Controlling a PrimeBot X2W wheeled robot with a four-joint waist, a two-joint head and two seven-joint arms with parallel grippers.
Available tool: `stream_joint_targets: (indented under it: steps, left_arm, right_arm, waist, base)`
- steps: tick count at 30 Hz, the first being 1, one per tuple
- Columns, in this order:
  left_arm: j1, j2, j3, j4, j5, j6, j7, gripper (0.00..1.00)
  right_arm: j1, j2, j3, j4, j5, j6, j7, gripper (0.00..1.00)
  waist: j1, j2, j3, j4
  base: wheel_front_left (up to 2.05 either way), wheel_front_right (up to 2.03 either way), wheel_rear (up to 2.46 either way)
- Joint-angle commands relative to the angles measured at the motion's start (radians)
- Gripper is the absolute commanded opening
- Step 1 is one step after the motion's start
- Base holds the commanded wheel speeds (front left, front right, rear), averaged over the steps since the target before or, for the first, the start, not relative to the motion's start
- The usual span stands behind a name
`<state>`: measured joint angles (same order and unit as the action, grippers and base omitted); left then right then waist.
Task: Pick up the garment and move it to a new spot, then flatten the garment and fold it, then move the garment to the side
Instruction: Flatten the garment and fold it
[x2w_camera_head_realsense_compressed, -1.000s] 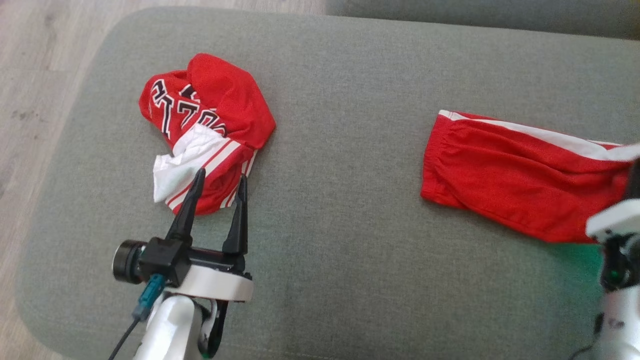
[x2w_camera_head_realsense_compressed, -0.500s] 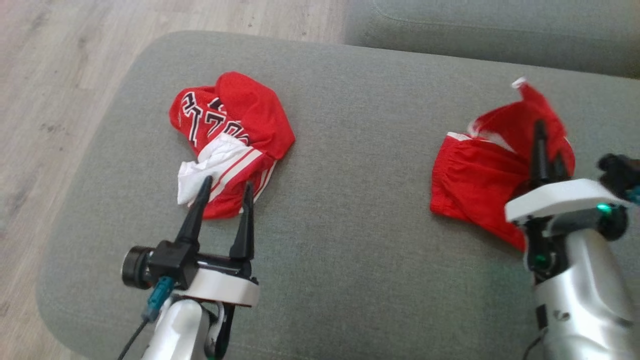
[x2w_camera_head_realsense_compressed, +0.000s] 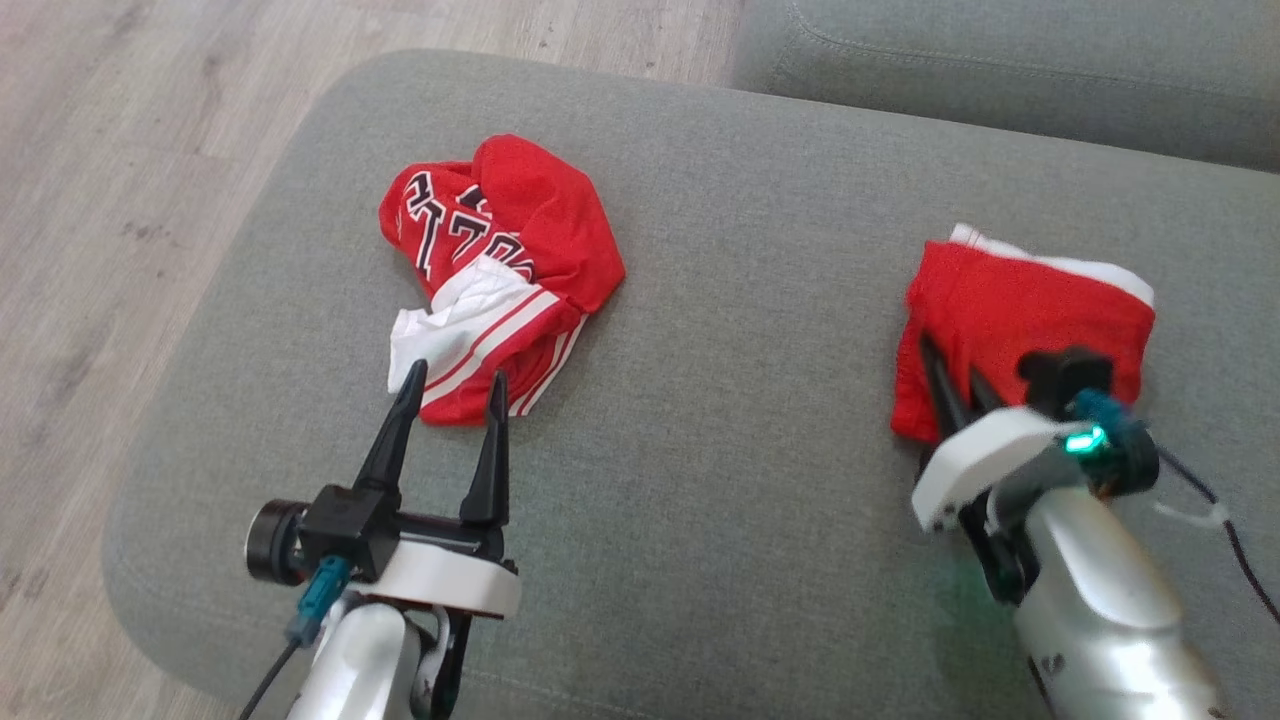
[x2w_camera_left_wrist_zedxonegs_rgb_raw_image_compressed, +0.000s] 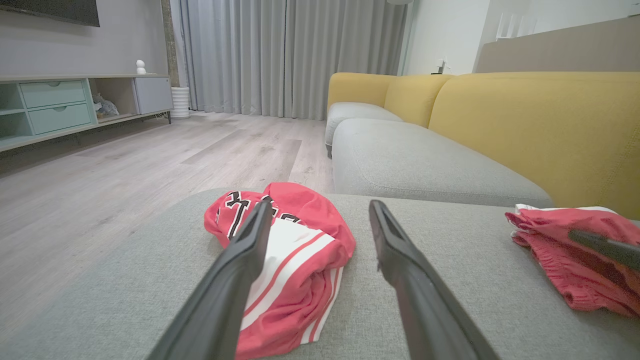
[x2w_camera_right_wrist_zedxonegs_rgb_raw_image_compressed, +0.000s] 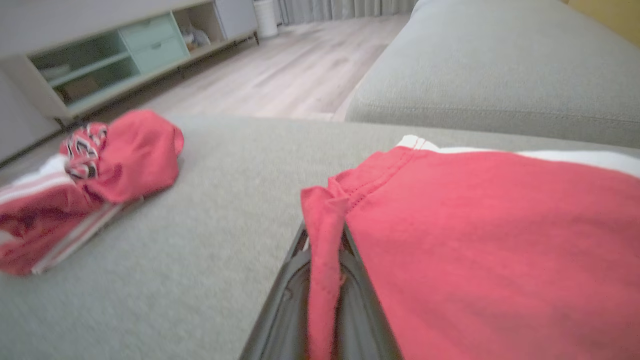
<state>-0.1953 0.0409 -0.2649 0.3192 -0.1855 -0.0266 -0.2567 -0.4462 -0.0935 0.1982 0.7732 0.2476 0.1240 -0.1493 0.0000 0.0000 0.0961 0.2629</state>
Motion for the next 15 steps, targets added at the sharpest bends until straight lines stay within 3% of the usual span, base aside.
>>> stream_joint_targets:
  steps: [1,6,7,8,15]
  left_arm:
    - [-0.016,0.009,0.023,-0.027,-0.004,0.004,-0.005,1.00]
    - [-0.014,0.009,0.023,-0.026,-0.003,0.007,-0.005,1.00]
    - [-0.013,0.009,0.024,-0.026,-0.003,0.009,-0.005,1.00]
    - [-0.012,0.009,0.024,-0.027,-0.002,0.009,-0.005,1.00]
    - [-0.018,0.009,0.029,-0.046,-0.005,0.016,-0.005,1.00]
  right_arm:
    - [-0.047,-0.004,0.033,-0.014,-0.020,0.007,-0.007,0.00]
    - [-0.059,-0.022,0.108,0.090,-0.128,0.007,-0.015,0.00]
    - [-0.060,-0.021,0.117,0.105,-0.142,0.007,-0.019,0.33]
    - [-0.061,-0.018,0.120,0.116,-0.151,0.007,-0.026,1.00]
    - [-0.060,-0.009,0.042,0.071,-0.166,0.007,-0.099,1.00]
  waist:
    - [0.0000,0.0000,-0.001,0.000]
    - [0.0000,0.0000,-0.008,-0.007]
    - [0.0000,0.0000,-0.012,-0.011]
    - [0.0000,0.0000,-0.014,-0.015]
    - [0.0000,0.0000,-0.043,-0.052]
  base:
    - [0.00,0.00,0.00]
    - [0.00,0.00,0.00]
    - [0.00,0.00,0.00]
    - [0.00,0.00,0.00]
    - [0.00,0.00,0.00]
